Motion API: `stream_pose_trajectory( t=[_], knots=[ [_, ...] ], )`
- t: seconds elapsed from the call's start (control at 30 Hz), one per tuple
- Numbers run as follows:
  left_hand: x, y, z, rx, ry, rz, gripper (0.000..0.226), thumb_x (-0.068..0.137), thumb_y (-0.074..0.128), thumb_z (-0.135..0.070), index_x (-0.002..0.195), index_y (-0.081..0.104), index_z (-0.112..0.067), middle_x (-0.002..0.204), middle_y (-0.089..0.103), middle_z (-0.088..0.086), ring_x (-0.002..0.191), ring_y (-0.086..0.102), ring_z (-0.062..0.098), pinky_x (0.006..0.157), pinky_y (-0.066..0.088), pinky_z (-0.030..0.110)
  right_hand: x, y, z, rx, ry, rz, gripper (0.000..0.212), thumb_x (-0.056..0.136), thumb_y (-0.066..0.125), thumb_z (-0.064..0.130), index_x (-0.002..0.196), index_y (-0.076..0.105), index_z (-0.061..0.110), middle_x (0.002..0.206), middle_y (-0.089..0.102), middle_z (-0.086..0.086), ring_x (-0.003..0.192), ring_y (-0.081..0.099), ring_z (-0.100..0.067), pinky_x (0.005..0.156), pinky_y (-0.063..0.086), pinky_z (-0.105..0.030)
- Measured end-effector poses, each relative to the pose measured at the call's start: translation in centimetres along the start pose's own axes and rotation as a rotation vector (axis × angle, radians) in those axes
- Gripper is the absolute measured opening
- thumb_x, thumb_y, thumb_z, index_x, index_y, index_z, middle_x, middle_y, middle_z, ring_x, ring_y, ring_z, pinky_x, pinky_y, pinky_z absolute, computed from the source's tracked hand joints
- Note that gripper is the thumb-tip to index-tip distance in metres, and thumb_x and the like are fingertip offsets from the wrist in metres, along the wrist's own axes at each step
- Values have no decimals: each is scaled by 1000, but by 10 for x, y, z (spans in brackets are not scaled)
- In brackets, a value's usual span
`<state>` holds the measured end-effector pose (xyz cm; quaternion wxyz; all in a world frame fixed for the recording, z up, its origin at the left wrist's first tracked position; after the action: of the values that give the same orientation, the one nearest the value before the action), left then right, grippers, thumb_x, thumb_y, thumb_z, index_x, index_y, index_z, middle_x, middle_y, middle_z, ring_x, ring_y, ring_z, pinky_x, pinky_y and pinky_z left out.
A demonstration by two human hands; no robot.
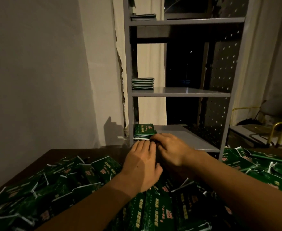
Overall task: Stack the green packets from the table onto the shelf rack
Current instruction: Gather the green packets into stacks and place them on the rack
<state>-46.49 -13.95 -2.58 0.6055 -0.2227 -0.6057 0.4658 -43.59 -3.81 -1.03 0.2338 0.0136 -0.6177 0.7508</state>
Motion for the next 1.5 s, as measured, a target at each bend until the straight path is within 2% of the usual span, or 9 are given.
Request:
stream_pose_trajectory(
  t=[0.27,0.43,0.6,0.77,0.93,1.07,1.3,1.37,1.5],
  knots=[
    [9,-3,4,-73,34,-110,42,85,48,-39,108,64,-8,102,62,9,94,57,27,87,49,42,0,-8,-17,-62,40,-85,44,102,46,31,145,38,27,135,50,-6,122,50,-27,103,41,-40],
    [-1,0,-3,-46,147,-157,44,87,51,-32,118,66,-5,113,65,11,103,59,27,97,47,41,0,-8,-11,-23,-55,-85,58,102,47,29,156,26,26,153,36,-3,135,41,-23,112,37,-40],
    [-3,2,1,-30,128,-123,44,88,49,-34,116,67,-6,111,66,10,102,59,26,96,48,40,28,-18,0,103,67,-177,60,96,63,20,149,36,26,147,40,-4,130,48,-27,103,45,-36],
    [-6,4,4,-4,51,-109,47,88,47,-40,114,67,-6,107,67,11,99,61,27,93,50,41,11,-26,-6,-16,157,-304,31,95,60,32,121,47,20,119,55,-5,103,58,-24,77,45,-31],
    [0,5,6,6,-23,-74,49,90,43,-44,113,65,-8,102,66,11,95,61,28,90,50,43,-2,-3,-17,62,127,-41,25,100,53,29,124,52,24,121,64,-4,107,59,-19,93,47,-34],
    [7,7,5,-7,-34,-50,48,92,39,-47,112,64,-10,100,63,10,94,58,28,89,48,44,9,-1,-17,129,136,-18,22,102,50,26,124,52,21,121,63,-6,99,53,-16,86,40,-27],
    [18,9,10,-50,-47,-77,45,91,42,-45,107,65,-10,94,62,9,86,58,27,81,50,39,32,1,-22,161,169,-60,15,97,63,31,100,48,29,99,58,3,92,55,-15,79,42,-27],
    [20,10,11,-66,-47,-67,47,92,41,-46,109,65,-10,95,63,8,88,59,26,83,50,39,36,2,-23,163,188,-67,11,97,62,26,106,55,27,104,62,0,95,56,-15,81,44,-26],
    [26,16,12,-88,-90,-7,58,89,28,-53,109,62,-11,102,64,9,97,59,27,94,47,40,39,2,-23,51,209,-36,30,99,55,21,129,63,21,121,68,-6,108,64,-23,90,51,-29]
  ],
)
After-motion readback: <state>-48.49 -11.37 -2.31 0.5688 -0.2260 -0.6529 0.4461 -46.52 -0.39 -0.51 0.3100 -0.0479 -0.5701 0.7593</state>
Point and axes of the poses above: each hand's wrist, its own x-axis towards the middle knuckle, its own y-axis out of the palm, z = x × y, the point moved 8 cm from there along x, towards the middle knuckle
